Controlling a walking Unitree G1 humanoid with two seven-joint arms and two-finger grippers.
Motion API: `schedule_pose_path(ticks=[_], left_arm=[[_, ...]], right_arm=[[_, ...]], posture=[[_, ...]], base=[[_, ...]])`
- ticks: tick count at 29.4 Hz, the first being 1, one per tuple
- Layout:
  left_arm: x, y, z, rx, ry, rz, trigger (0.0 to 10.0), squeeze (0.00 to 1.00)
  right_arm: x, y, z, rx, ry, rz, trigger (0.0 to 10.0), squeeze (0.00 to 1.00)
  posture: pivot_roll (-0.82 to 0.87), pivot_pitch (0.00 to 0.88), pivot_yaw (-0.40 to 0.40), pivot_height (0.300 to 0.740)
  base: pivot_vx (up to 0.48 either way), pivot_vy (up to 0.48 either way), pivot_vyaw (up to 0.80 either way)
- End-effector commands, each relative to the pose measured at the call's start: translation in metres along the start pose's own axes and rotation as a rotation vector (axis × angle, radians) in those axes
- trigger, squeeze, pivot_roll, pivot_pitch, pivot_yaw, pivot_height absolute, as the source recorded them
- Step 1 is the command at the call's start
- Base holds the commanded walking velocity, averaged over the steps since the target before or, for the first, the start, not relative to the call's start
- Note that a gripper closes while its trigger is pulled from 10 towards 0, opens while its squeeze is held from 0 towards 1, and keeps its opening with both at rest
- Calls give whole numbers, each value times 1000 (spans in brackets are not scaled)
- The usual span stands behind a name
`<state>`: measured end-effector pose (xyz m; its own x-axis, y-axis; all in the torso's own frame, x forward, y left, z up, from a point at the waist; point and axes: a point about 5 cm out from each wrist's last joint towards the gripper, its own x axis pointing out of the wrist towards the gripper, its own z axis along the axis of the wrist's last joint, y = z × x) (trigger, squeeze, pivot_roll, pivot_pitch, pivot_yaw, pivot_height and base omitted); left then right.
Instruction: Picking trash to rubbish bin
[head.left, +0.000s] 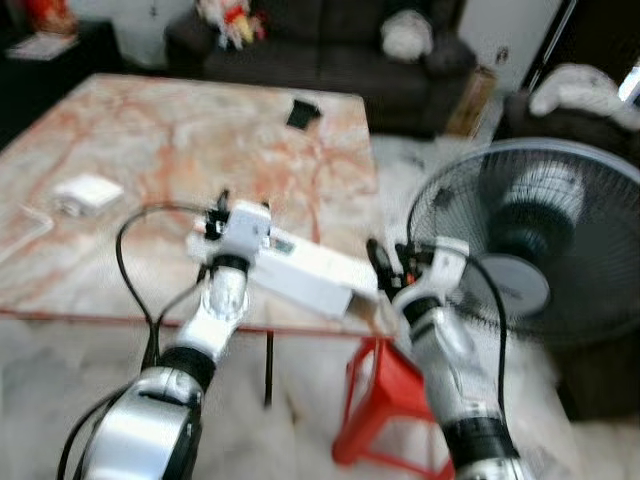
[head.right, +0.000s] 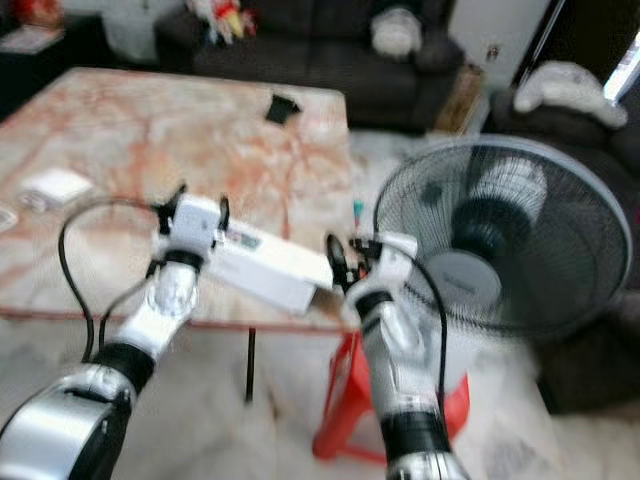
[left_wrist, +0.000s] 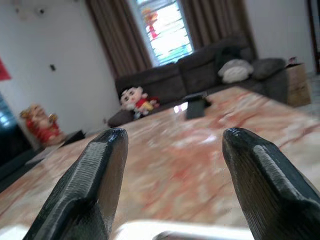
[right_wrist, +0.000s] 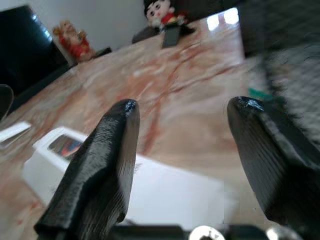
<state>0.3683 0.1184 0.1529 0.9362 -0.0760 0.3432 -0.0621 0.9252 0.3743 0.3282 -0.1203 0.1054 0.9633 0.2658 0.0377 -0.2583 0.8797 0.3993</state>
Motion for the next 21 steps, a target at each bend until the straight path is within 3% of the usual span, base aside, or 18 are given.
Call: schedule_pose_path(ticks=[1, 6, 21], left_arm=[[1, -8, 8, -30, -35, -12, 10000, 0], [-1, -11, 10, -34, -56, -21, 10000, 0], [1, -6, 2, -7, -2, -25, 10000, 0]], right_arm=[[-2, -7, 5, -4, -14, -15, 10000, 0], [-3, -6, 5, 1, -8, -4, 10000, 0], [-5, 0, -6, 2, 79, 57, 10000, 0]], posture=[[-94, 24, -85, 740], [-94, 22, -86, 740], [-102, 22, -91, 740]], base=[[304, 0, 0], [49, 0, 0], [0, 0, 0]])
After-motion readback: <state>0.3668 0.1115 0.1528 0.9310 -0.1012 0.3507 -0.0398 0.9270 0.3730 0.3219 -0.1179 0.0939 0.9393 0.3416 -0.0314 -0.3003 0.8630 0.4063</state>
